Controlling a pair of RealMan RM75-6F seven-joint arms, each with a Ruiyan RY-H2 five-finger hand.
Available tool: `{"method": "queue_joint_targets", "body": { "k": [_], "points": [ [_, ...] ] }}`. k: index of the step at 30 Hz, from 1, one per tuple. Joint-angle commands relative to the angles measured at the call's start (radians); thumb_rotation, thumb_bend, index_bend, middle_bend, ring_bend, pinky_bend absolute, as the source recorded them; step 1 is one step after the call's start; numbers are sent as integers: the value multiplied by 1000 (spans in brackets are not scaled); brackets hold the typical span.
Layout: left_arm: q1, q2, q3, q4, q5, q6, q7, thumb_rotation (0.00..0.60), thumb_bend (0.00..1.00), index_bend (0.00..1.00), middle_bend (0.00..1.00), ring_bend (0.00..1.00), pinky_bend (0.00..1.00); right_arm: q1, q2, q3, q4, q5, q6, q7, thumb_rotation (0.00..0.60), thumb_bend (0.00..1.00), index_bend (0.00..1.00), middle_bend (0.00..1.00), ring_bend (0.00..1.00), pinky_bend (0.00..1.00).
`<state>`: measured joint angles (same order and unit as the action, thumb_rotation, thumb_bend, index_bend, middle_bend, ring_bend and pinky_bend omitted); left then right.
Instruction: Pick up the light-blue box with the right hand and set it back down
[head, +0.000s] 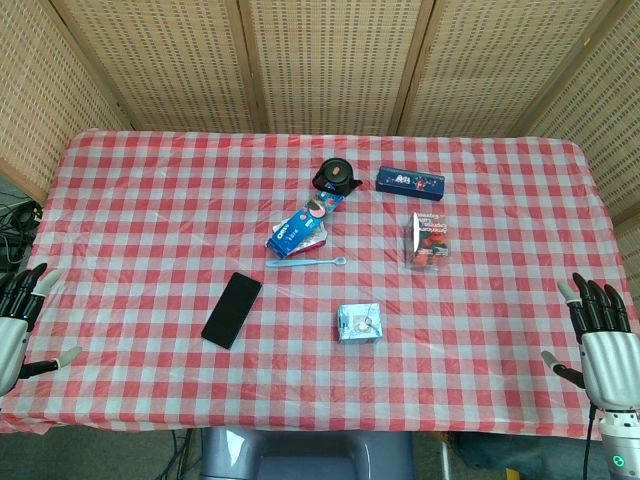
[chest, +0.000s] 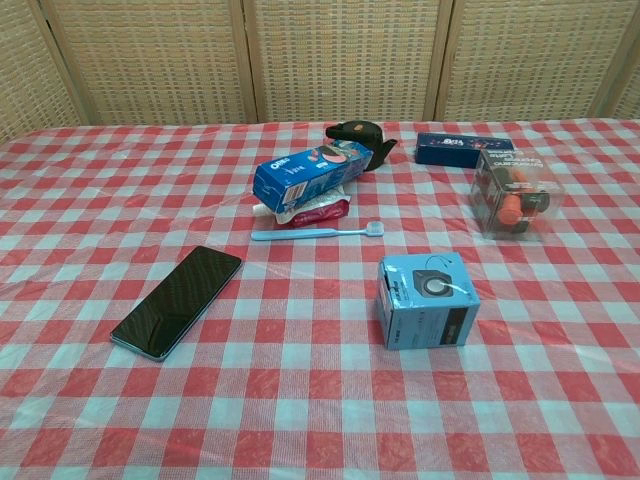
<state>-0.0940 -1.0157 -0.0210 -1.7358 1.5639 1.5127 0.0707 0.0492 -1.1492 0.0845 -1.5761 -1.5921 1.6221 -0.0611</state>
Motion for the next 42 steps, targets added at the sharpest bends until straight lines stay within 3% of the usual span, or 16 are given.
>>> {"method": "queue_joint_targets", "body": {
  "k": [1,9,13,18,23,29,35,42],
  "points": [
    [0,0,1,0,0,-1,2,600,0,0,0,0,0,1,1,-2,-3,2,-5,-3,600,0,0,0,0,0],
    [2,-4,0,4,6,6,1,600,0,0,0,0,0,28,9,-21,-29,-2,-79,6,600,0,0,0,0,0],
    [-1,-11,-2,9,4,0,7,600,0,0,0,0,0,114,34,-26,-80,-46,-203,-30,600,0,0,0,0,0],
    [-9,-32,-16,19,-9,-2,16,600,0,0,0,0,0,267,86,6,-229,-41,-432,-85,600,0,0,0,0,0],
    [-19,-52,-31,33,-36,-14,38,600,0,0,0,0,0,426,94,74,-365,96,-673,-180,600,0,0,0,0,0],
    [-36,-69,-46,38,-81,-50,67,600,0,0,0,0,0,578,-6,127,-408,299,-835,-306,600,0,0,0,0,0],
    [-48,-71,-57,40,-113,-73,74,600,0,0,0,0,0,721,-177,119,-346,541,-851,-519,600,0,0,3,0,0],
    [-52,-63,-60,43,-128,-84,57,600,0,0,0,0,0,845,-357,53,-249,781,-729,-778,600,0,29,80,18,0]
  ]
}}
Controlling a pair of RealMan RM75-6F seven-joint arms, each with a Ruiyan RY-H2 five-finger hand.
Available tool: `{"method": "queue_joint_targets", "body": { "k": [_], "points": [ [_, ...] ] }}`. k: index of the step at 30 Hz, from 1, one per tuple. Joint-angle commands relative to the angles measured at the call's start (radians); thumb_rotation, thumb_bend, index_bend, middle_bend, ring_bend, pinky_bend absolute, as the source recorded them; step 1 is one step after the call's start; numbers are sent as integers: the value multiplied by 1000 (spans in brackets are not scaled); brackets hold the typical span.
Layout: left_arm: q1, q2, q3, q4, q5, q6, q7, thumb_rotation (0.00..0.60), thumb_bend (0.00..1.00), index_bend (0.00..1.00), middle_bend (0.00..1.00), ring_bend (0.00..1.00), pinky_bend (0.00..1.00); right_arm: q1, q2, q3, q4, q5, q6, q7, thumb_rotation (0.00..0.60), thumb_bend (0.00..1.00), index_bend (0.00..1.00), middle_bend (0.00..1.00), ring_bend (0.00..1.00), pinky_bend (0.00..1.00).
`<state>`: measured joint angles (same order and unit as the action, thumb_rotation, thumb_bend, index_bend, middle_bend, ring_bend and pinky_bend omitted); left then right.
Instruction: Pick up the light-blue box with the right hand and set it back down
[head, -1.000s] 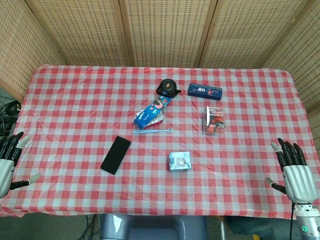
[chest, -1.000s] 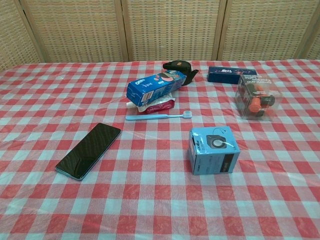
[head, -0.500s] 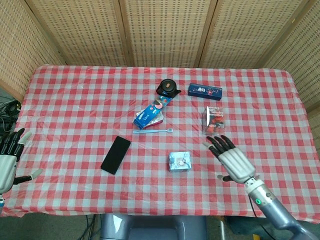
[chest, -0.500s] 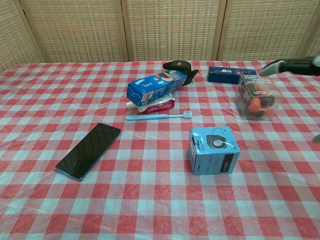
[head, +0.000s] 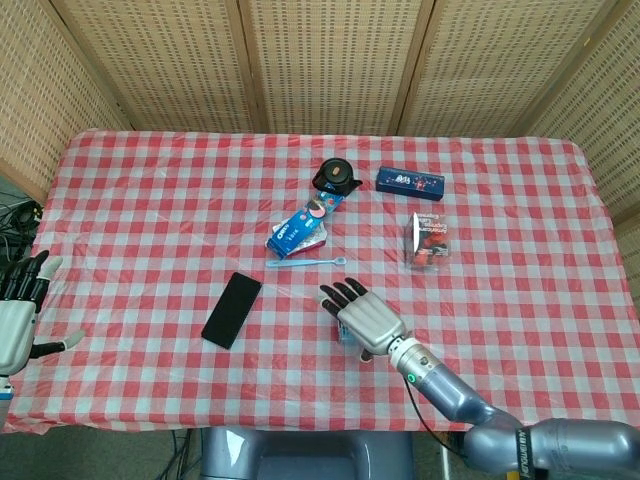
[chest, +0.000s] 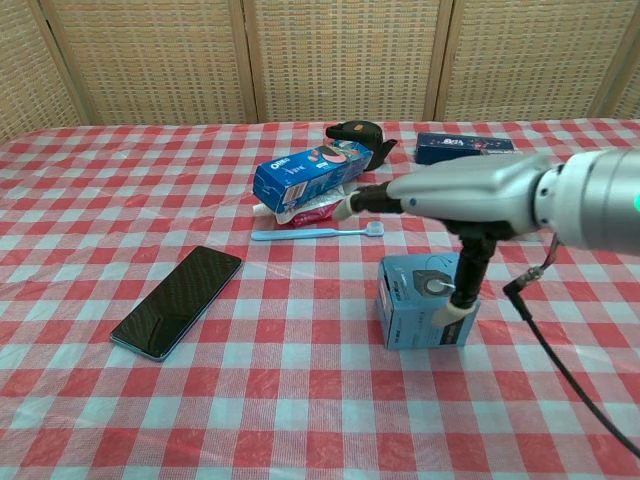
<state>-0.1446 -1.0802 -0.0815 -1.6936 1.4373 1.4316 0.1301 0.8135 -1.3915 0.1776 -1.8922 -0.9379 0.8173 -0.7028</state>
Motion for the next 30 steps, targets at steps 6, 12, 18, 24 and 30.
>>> {"method": "queue_joint_targets", "body": {
  "k": [6,12,18,24,30],
  "points": [
    [-2,8,0,2,2,-1,-21,600,0,0,0,0,0,115,-190,-65,111,202,164,-212,600,60,85,128,71,0],
    [-2,9,2,2,3,0,-25,600,0,0,0,0,0,134,-226,-90,160,181,216,-250,600,199,269,317,265,212],
    [-2,9,3,1,3,1,-24,600,0,0,0,0,0,137,-225,-110,158,164,238,-265,600,336,419,484,451,630],
    [-2,10,3,0,2,3,-25,600,0,0,0,0,0,118,-199,-100,129,64,263,-185,600,371,445,510,477,653],
    [-4,13,5,-2,3,-1,-26,600,0,0,0,0,0,63,-122,-58,79,-98,305,23,600,390,447,521,487,653]
  ]
}}
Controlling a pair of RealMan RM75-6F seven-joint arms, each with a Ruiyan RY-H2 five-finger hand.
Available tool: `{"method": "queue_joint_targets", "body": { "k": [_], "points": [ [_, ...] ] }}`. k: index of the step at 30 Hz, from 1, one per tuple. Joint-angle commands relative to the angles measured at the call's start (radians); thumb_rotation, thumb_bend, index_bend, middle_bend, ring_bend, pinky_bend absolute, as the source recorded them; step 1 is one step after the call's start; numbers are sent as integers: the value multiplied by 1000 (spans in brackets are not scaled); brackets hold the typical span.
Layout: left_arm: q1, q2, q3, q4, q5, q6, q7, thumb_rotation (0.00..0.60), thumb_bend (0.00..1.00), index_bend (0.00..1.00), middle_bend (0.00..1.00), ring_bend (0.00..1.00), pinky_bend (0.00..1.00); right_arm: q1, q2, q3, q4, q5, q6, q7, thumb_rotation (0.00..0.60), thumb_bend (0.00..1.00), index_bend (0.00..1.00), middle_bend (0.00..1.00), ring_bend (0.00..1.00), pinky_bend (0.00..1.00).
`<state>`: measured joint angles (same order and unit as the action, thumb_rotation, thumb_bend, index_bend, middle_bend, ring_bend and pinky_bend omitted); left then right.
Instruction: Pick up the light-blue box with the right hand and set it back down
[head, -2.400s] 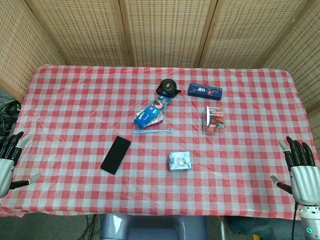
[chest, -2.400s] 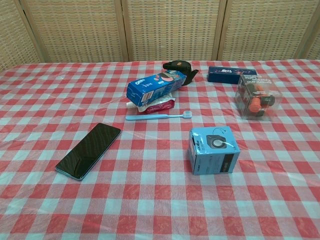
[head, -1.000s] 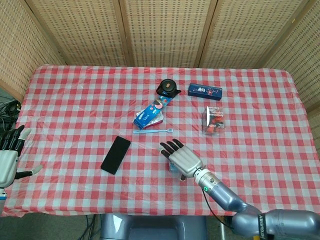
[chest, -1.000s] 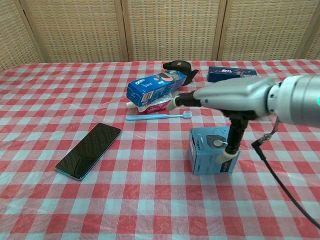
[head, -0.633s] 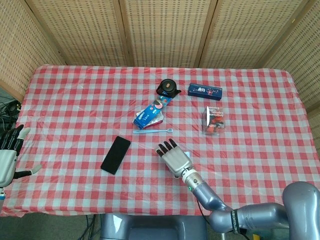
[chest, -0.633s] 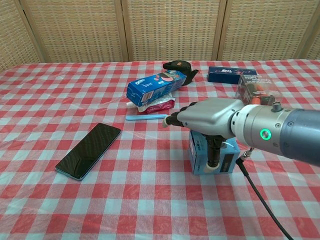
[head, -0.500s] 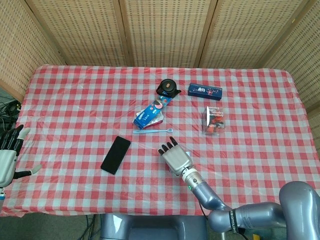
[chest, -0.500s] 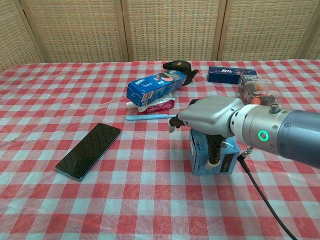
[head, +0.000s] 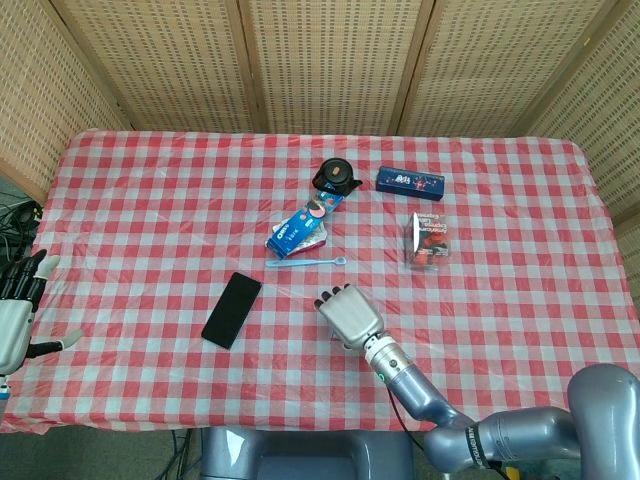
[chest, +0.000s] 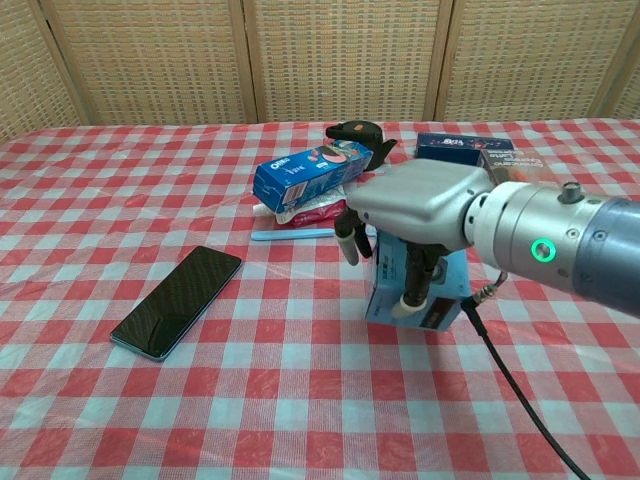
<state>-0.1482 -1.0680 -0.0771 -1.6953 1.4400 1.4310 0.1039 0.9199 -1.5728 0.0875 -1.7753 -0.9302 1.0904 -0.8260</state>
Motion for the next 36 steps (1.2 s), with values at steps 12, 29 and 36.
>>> {"method": "queue_joint_targets", "body": {
  "k": [12,29,36],
  "points": [
    [1,-1,6,-7,6,3,7,600,0,0,0,0,0,-174,72,-11,257,-544,85,926,600,451,481,547,502,652],
    [-5,-1,1,-5,-11,-7,7,600,0,0,0,0,0,-210,-165,-59,706,-700,180,1118,600,471,508,551,502,652],
    [-6,-1,2,-6,-13,-11,9,600,0,0,0,0,0,-227,-172,-56,738,-690,180,1138,600,435,496,515,488,637]
  ]
}}
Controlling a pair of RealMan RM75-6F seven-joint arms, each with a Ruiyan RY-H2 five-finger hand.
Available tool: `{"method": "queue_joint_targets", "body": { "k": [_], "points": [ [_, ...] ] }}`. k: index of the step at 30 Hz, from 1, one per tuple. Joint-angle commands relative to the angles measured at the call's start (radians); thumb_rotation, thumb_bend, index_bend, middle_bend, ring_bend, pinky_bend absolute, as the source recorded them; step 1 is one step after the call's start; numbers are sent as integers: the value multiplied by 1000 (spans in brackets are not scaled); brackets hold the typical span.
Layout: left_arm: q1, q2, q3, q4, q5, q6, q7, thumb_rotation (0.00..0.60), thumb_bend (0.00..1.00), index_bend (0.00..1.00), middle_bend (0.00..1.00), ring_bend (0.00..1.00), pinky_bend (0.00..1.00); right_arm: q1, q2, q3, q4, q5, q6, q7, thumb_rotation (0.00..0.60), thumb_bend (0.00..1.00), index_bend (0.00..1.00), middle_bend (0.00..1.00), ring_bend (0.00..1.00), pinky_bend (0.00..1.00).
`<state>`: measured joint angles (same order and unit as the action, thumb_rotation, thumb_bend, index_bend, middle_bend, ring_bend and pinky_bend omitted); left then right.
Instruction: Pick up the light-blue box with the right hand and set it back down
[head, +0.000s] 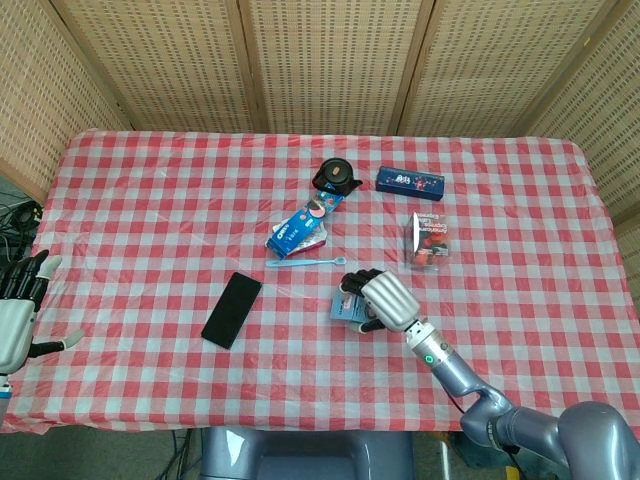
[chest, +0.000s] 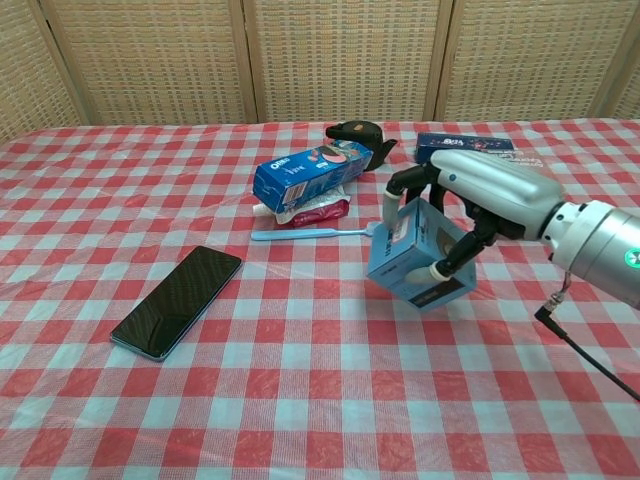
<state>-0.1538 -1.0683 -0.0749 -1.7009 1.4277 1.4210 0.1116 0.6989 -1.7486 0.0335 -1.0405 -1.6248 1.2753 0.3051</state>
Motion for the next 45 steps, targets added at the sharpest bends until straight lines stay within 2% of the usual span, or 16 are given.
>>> {"method": "queue_joint_targets", "body": {
  "k": [1,3,6,8,15,20,24,28,31,33,34,38,45],
  "points": [
    [-1,0,1,-2,0,-1,4,600,0,0,0,0,0,-9,12,-6,-2,9,-17,13,600,427,483,487,471,603],
    [-1,-1,2,-4,2,0,8,600,0,0,0,0,0,-13,34,-14,-20,18,-44,18,600,395,445,402,395,466],
    [1,-2,4,-7,6,4,12,600,0,0,0,0,0,-21,68,-17,-51,28,-61,8,600,332,380,208,106,104],
    [2,-2,4,-8,7,6,13,600,0,0,0,0,0,-30,85,-11,-68,38,-59,-1,600,326,377,153,16,17],
    [5,3,6,-12,15,15,5,600,0,0,0,0,0,-68,175,-13,-133,42,-31,-19,600,321,378,104,0,0],
    [7,6,10,-20,31,22,4,600,0,0,0,0,0,-85,259,-20,-175,4,12,-21,600,287,231,75,0,0],
    [9,7,13,-24,39,26,5,600,0,0,0,0,0,-49,345,-30,-243,-14,-63,-69,600,271,130,8,0,0],
    [11,8,14,-25,44,32,6,600,0,0,0,0,0,-1,403,-37,-269,-62,-122,-182,600,252,62,0,0,0],
    [11,8,14,-24,44,34,5,600,0,0,0,0,0,33,415,-44,-241,-130,-131,-303,600,232,56,0,0,0],
    [9,7,12,-21,38,28,5,600,0,0,0,0,0,81,406,-67,-160,-253,-128,-458,600,224,56,0,0,0],
    [8,7,11,-18,35,25,4,600,0,0,0,0,0,99,397,-79,-126,-294,-131,-494,600,222,57,0,0,0],
    [5,7,7,-14,26,18,-1,600,0,0,0,0,0,132,364,-107,-37,-367,-126,-533,600,223,77,0,0,0],
    [-2,6,-1,-7,6,4,-5,600,0,0,0,0,0,159,301,-137,89,-398,-159,-557,600,218,101,15,0,0]
  ]
}}
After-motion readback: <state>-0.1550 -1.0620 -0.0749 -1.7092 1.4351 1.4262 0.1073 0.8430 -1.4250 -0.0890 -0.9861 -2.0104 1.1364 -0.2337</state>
